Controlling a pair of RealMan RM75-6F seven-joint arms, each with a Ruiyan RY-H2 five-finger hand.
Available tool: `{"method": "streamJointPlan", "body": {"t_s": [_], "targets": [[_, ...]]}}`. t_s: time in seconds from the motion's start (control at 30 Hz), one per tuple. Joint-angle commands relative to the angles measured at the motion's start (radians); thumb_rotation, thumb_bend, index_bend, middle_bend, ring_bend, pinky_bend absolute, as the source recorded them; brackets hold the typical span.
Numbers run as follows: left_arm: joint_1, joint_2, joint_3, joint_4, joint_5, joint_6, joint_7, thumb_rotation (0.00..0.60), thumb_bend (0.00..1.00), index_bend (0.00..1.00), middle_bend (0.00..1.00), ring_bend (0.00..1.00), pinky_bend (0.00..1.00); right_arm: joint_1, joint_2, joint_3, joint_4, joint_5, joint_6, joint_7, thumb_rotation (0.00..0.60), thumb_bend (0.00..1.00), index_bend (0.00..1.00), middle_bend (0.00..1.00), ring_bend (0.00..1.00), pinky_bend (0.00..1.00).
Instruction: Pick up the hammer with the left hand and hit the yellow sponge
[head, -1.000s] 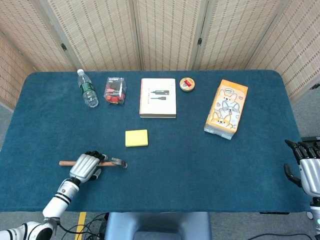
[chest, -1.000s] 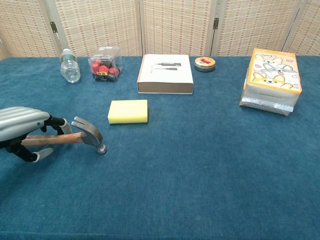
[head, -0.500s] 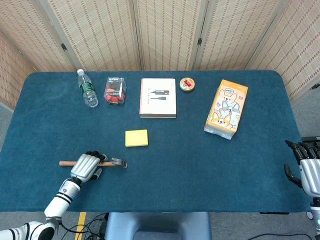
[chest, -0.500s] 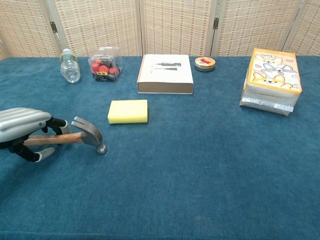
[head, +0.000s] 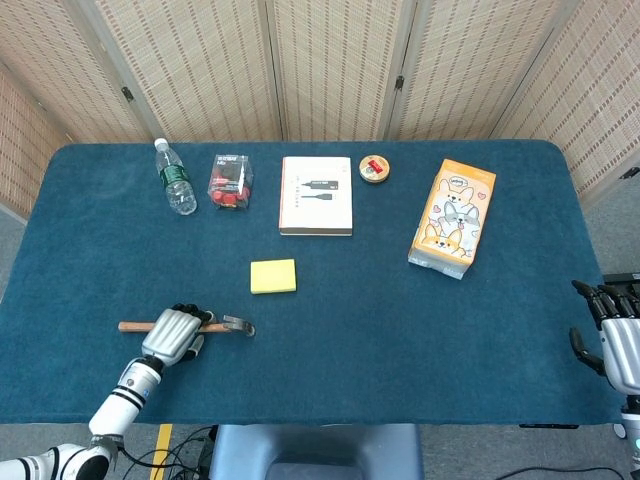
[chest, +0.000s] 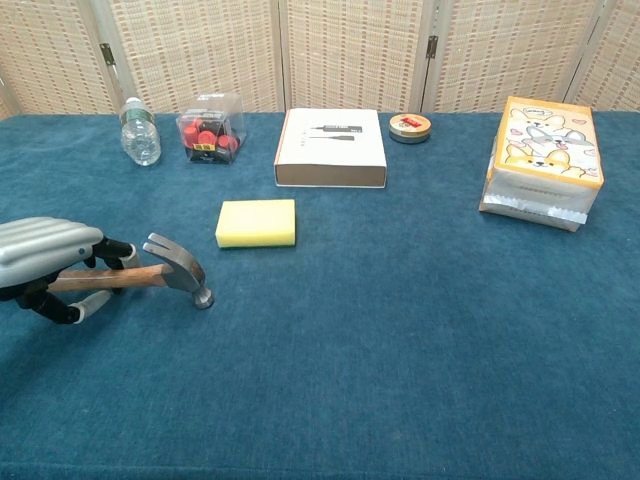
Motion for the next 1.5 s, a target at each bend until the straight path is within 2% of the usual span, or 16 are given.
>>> {"method": "streamJointPlan", "body": {"t_s": [0.03,0.47,0.77,1.0,1.33,1.5], "targets": [[-0.002,0.001,0.001,-0.002,-0.004,-0.002,0.003,0.600,0.59,0.36,0.44,0.28,0.32,0.000,0.000,0.000,0.000,0.000,0.000,0.000,0.600,0.35,0.17,0.28,0.18,0.23],[-0.005,-0.011,0.001,0.012,-0.008,0.005,-0.004,0.600,0.63,0.43,0.52,0.35,0.32,-0.003,-0.002,0.000,0.003,0.001,0.001,0.004,0.600,0.35,0.17,0.29,0.18,0.23],[0.003,-0.023,0.000,0.042,0.038,0.033,-0.062,0.600,0.68,0.54,0.63,0.46,0.33,-0.005,-0.001,-0.001,0.002,0.002,0.003,0.002,0.600,0.35,0.17,0.29,0.18,0.23],[0.010,-0.034,-0.007,0.086,0.114,0.073,-0.167,0.600,0.73,0.65,0.74,0.60,0.59,-0.008,0.000,-0.002,-0.003,0.003,0.005,-0.002,0.600,0.35,0.17,0.30,0.18,0.23],[-0.009,-0.020,-0.044,0.157,0.283,0.171,-0.446,0.600,0.76,0.75,0.84,0.69,0.76,-0.011,0.003,-0.002,-0.017,0.001,0.011,-0.014,0.600,0.35,0.17,0.30,0.18,0.23],[-0.045,-0.007,-0.064,0.170,0.330,0.177,-0.525,0.600,0.76,0.76,0.87,0.71,0.81,-0.014,0.004,-0.003,-0.024,-0.004,0.017,-0.020,0.600,0.35,0.17,0.30,0.18,0.23]]}}
